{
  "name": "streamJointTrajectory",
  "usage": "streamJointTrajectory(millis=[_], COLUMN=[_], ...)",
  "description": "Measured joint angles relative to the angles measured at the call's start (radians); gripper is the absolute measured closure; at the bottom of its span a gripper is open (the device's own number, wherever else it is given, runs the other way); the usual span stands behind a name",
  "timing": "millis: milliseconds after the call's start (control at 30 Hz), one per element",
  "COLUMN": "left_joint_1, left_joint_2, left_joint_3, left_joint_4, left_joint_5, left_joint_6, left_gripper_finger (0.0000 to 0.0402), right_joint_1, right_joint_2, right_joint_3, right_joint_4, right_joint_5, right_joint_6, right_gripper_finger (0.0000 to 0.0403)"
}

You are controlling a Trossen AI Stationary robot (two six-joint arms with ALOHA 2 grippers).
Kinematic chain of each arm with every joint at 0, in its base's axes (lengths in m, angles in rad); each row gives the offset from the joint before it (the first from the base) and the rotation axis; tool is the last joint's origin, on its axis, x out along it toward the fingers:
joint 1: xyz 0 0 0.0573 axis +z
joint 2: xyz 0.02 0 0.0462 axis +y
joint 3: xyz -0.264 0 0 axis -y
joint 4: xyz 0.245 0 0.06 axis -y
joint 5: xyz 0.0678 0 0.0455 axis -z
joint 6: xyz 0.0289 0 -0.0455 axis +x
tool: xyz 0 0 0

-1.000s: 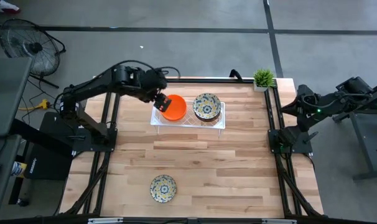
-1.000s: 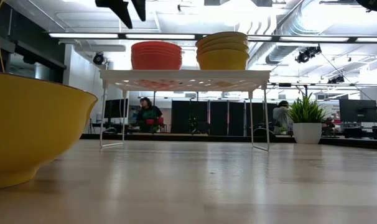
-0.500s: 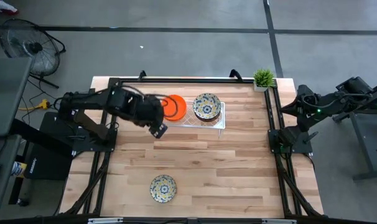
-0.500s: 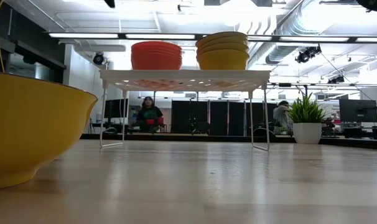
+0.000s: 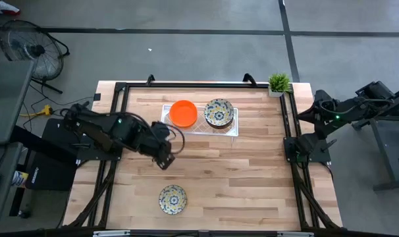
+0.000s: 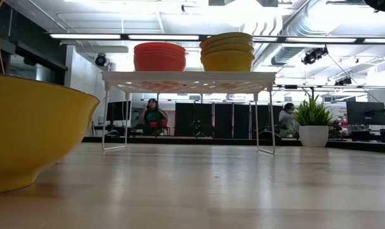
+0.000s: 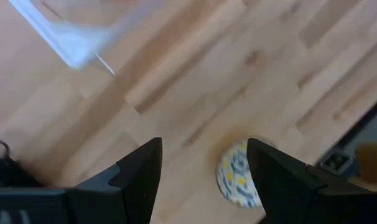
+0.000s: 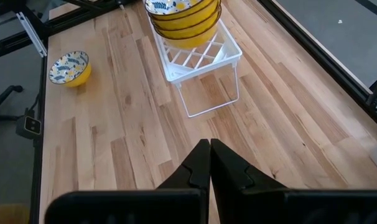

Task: Pick & Place Mini bowls
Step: Stack the yellow patterned bowl on top of the other yellow patterned bowls on the shelf

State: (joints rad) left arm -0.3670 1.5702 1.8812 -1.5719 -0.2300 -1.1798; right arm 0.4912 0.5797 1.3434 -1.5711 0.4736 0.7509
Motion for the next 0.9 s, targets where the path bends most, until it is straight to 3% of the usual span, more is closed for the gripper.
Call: streamJointTrajectory(millis=[467, 733, 900], left_joint_1=[-0.157, -0.242, -0.295], left_joint_2=[0.123, 0.163, 0.162], left_joint_3=[0.0, 0.0, -0.012], left_joint_4=[0.001, 0.011, 0.104], left_joint_5=[0.144, 0.137, 0.103], left_joint_6=[-0.207, -0.321, -0.387], left_gripper_finger=[0.017, 0.017, 0.017], right_joint_1=[0.0, 0.0, 0.0], right_joint_2=[0.0, 0.0, 0.0], right_joint_3=[0.0, 0.0, 0.0], right_joint_4=[0.0, 0.0, 0.0], right_joint_5=[-0.013, -0.013, -0.012], right_joint_6=[-0.006, -0.011, -0.018], right_gripper_finger=[0.0403, 0.0403, 0.0403])
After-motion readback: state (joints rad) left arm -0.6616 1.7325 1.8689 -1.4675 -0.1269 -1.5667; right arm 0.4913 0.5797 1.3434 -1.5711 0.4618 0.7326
